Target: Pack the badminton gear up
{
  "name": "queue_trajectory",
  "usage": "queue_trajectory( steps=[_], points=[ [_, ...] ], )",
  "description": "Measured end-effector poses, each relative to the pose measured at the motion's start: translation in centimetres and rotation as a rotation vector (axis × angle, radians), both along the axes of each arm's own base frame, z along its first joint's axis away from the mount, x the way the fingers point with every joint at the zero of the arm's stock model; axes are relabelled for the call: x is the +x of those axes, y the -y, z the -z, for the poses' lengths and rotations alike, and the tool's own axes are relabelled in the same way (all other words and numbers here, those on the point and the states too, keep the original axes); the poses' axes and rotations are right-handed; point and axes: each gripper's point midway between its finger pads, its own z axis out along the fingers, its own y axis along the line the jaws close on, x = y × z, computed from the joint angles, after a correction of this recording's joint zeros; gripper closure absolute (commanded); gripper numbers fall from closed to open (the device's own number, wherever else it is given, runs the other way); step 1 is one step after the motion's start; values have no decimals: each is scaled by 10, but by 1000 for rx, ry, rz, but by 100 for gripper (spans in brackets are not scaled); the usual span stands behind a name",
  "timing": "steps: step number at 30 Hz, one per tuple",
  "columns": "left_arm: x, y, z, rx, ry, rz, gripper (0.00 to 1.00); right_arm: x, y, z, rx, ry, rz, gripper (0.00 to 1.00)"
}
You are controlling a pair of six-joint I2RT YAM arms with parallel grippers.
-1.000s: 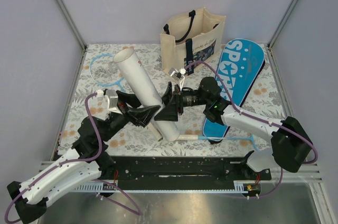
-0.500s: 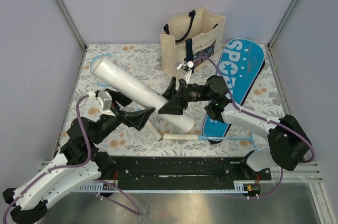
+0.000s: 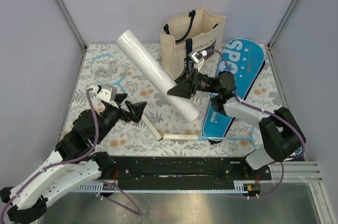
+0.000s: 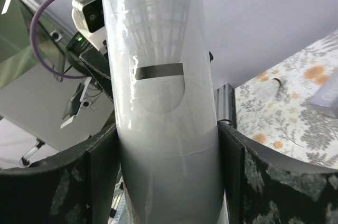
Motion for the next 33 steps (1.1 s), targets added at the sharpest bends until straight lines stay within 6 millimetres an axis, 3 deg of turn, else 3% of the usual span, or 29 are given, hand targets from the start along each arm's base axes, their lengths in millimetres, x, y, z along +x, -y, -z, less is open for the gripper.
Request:
queue_trajectory(
  steps=[8,14,18,22,25,30,33],
  points=[
    [47,-51,56,186,-238,-420,1,36,12,21,-114,-59,175,62],
    [71,-123,97,200,-457,-782,1,47,19,31,-179,-83,269,63],
    [70,-165,110,129,-541,-975,2,53,22,40,-212,-110,302,63],
    [69,-190,114,21,-564,-1110,3,54,25,49,-248,-139,315,63],
    [67,-205,128,-20,-615,-1215,6,50,29,50,-266,-142,331,63],
    [60,-231,172,-84,-782,-1428,12,40,37,41,-275,-119,344,63],
    [45,-241,190,-161,-820,-1531,13,35,39,40,-285,-113,344,64]
  ],
)
